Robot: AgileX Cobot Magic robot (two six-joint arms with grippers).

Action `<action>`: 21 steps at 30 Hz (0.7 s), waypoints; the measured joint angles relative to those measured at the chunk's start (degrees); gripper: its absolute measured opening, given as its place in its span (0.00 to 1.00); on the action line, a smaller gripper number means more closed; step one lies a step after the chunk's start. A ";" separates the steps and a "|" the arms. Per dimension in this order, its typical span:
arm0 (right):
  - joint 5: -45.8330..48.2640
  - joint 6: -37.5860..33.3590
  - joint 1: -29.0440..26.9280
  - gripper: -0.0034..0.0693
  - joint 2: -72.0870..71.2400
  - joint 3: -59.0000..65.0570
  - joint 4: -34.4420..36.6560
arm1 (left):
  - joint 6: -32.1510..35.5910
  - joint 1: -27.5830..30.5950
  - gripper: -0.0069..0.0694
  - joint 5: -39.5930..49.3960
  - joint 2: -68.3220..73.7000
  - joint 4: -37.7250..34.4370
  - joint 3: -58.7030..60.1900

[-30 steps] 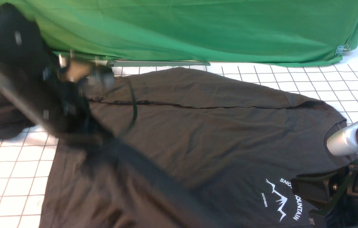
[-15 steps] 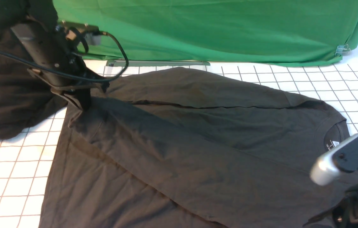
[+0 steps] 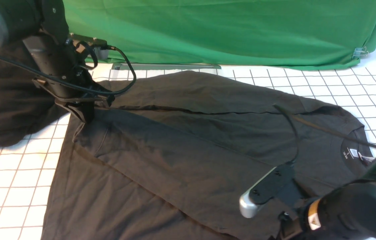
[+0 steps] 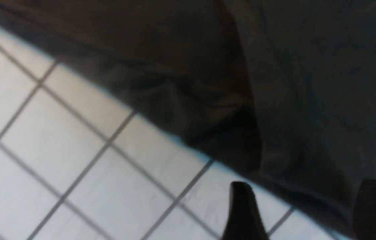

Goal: Fold a long-sleeved shirt over a white checkered tablecloth.
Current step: 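Fold the left side of the black T-shirt inward over its body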

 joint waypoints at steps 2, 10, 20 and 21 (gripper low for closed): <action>-2.24 0.00 0.00 0.61 2.28 0.00 -0.71 | 0.00 0.00 0.10 0.00 0.00 0.00 0.00; -2.20 -0.05 0.13 0.14 4.39 0.00 -1.53 | 0.00 0.00 0.10 0.17 0.00 0.00 0.00; 7.40 5.59 7.86 0.10 -4.91 0.62 -1.93 | 0.46 0.00 0.10 5.52 0.00 -0.53 0.00; 7.93 7.20 8.73 0.10 -5.81 1.20 -1.93 | 0.51 0.00 0.10 5.65 0.00 -0.73 0.00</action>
